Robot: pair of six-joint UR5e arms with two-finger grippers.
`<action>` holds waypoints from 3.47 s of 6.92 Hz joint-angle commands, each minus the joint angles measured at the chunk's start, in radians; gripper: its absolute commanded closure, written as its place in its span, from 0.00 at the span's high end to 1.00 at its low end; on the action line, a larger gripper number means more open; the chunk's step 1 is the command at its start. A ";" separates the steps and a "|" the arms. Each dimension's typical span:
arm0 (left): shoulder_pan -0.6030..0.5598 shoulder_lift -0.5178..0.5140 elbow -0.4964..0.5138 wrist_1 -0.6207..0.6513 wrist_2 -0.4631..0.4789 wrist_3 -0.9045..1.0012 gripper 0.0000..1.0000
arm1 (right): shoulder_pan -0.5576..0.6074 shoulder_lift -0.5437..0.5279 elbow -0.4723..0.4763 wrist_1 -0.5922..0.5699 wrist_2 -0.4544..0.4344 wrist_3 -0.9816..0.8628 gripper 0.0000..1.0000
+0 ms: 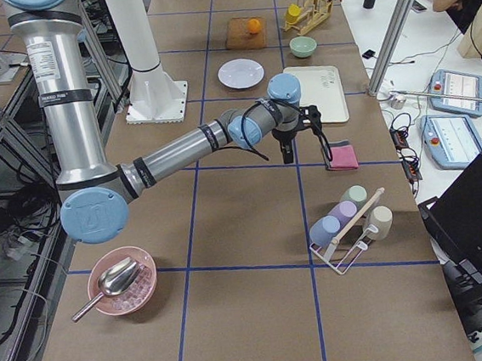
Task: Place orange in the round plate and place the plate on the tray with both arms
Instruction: 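Move the right arm in toward the white plate, then grasp the orange on the wooden board with the left gripper while the right waits, then carry the orange onto the white plate and release it with the left gripper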
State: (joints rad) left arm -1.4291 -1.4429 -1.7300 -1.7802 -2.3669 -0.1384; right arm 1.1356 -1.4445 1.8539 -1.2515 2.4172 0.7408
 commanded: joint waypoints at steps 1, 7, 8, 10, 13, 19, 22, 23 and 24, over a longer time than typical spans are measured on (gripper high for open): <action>0.016 -0.010 -0.003 -0.005 0.000 -0.086 1.00 | -0.242 0.100 -0.092 0.505 -0.018 0.590 1.00; 0.297 -0.085 -0.033 -0.209 0.072 -0.669 0.99 | -0.738 0.170 -0.088 0.893 -0.717 1.063 1.00; 0.353 -0.102 -0.036 -0.209 0.113 -0.723 0.99 | -0.756 0.182 -0.088 0.893 -0.724 1.063 1.00; 0.448 -0.146 -0.031 -0.208 0.152 -0.838 0.99 | -0.764 0.182 -0.088 0.893 -0.725 1.063 1.00; 0.475 -0.146 -0.005 -0.208 0.163 -0.842 0.99 | -0.766 0.182 -0.088 0.893 -0.725 1.063 1.00; 0.512 -0.206 0.081 -0.219 0.175 -0.875 0.87 | -0.766 0.187 -0.088 0.894 -0.725 1.062 1.00; 0.510 -0.292 0.055 -0.181 0.164 -0.972 0.67 | -0.760 0.217 -0.101 0.897 -0.803 1.034 1.00; 0.512 -0.376 0.024 -0.074 0.164 -1.015 0.67 | -0.740 0.228 -0.137 0.897 -0.811 1.026 1.00; 0.536 -0.449 -0.029 0.039 0.169 -1.071 0.67 | -0.737 0.278 -0.215 0.900 -0.831 1.023 1.00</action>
State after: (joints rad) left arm -0.9126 -1.8014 -1.7060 -1.8663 -2.2010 -1.1468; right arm 0.3892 -1.2106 1.7105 -0.3534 1.6097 1.7712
